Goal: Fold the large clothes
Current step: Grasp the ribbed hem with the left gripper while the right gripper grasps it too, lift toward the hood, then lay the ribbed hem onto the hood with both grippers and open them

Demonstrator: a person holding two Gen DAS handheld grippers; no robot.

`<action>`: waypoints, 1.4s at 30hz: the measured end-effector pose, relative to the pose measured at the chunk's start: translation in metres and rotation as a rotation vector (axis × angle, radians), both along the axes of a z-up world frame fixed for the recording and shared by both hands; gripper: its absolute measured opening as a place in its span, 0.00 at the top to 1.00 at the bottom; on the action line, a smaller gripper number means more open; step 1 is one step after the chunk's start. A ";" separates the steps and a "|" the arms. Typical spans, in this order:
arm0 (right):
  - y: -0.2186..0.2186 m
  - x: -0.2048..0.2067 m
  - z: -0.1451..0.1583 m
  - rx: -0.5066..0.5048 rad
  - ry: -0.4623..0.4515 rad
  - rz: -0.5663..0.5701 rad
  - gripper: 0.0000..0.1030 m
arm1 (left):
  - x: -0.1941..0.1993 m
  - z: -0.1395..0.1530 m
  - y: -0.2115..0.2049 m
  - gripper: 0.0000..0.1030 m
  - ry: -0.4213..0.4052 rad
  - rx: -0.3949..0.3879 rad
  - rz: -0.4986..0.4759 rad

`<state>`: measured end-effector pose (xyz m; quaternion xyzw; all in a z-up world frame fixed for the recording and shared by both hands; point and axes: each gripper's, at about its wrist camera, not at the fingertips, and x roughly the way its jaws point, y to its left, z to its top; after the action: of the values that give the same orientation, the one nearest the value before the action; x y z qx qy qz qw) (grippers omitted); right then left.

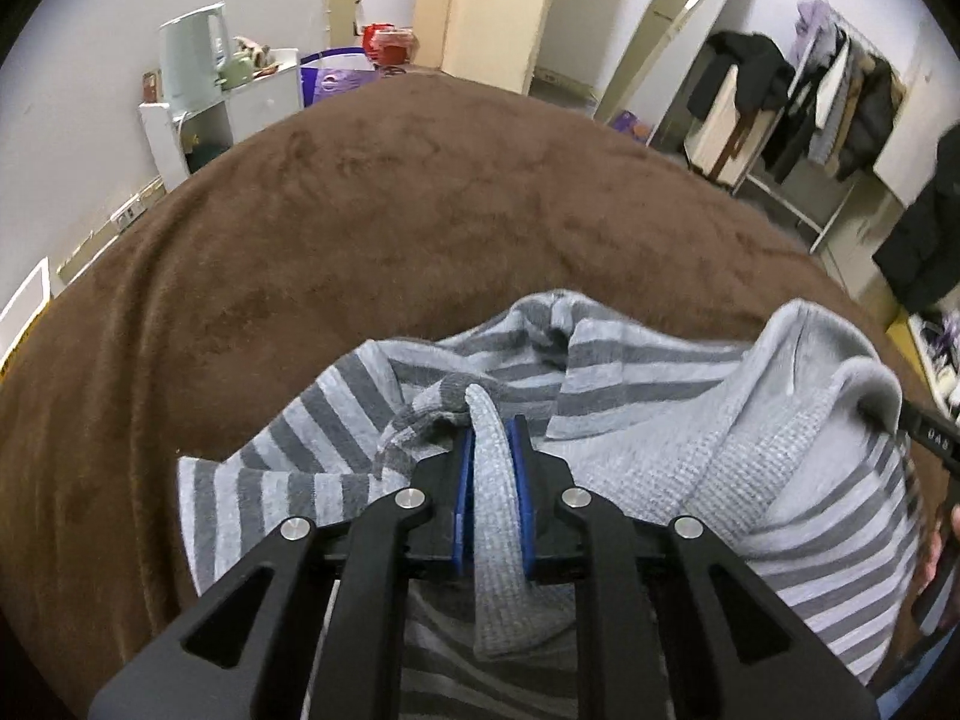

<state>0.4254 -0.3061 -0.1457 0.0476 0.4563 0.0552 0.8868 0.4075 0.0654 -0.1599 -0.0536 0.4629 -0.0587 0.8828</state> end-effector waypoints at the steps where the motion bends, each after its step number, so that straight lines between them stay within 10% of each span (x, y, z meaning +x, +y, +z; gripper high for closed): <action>1: 0.002 0.001 -0.003 -0.008 0.003 0.008 0.90 | 0.000 0.000 0.000 0.83 -0.001 0.000 -0.002; 12: 0.005 0.002 -0.003 -0.039 -0.005 0.035 0.87 | 0.006 0.004 0.003 0.81 0.011 -0.028 0.006; 19: 0.002 -0.007 0.015 -0.008 -0.027 0.034 0.75 | 0.008 0.020 -0.006 0.40 0.015 -0.067 -0.045; 26: 0.005 -0.016 0.033 0.029 -0.041 0.041 0.31 | 0.005 0.036 -0.005 0.06 -0.009 -0.104 -0.061; 28: 0.009 -0.021 0.045 -0.003 -0.077 0.034 0.15 | 0.002 0.050 -0.002 0.06 -0.062 -0.066 -0.036; 42: 0.039 -0.032 0.046 -0.039 -0.031 0.067 0.13 | -0.021 0.065 -0.032 0.06 -0.036 0.038 -0.086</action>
<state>0.3934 -0.2674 -0.1001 0.0139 0.4446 0.0768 0.8923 0.3863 0.0334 -0.0948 -0.0157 0.4499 -0.0889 0.8885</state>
